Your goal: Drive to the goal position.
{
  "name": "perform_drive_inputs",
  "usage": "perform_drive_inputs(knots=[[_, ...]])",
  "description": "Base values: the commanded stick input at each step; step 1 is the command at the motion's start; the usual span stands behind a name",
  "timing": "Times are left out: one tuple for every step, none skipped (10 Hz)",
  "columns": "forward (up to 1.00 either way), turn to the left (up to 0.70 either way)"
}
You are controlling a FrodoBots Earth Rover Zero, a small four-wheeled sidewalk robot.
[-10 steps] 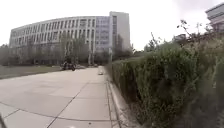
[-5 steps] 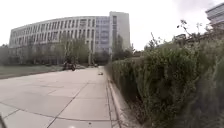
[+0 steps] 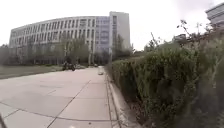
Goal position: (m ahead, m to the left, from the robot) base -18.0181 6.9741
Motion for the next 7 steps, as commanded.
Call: perform_drive_inputs(knots=[[0.70, 0.35], [0.70, 0.35], [0.70, 0.35], [0.70, 0.35], [0.70, 0.35], [0.70, 0.35], [0.70, 0.34]])
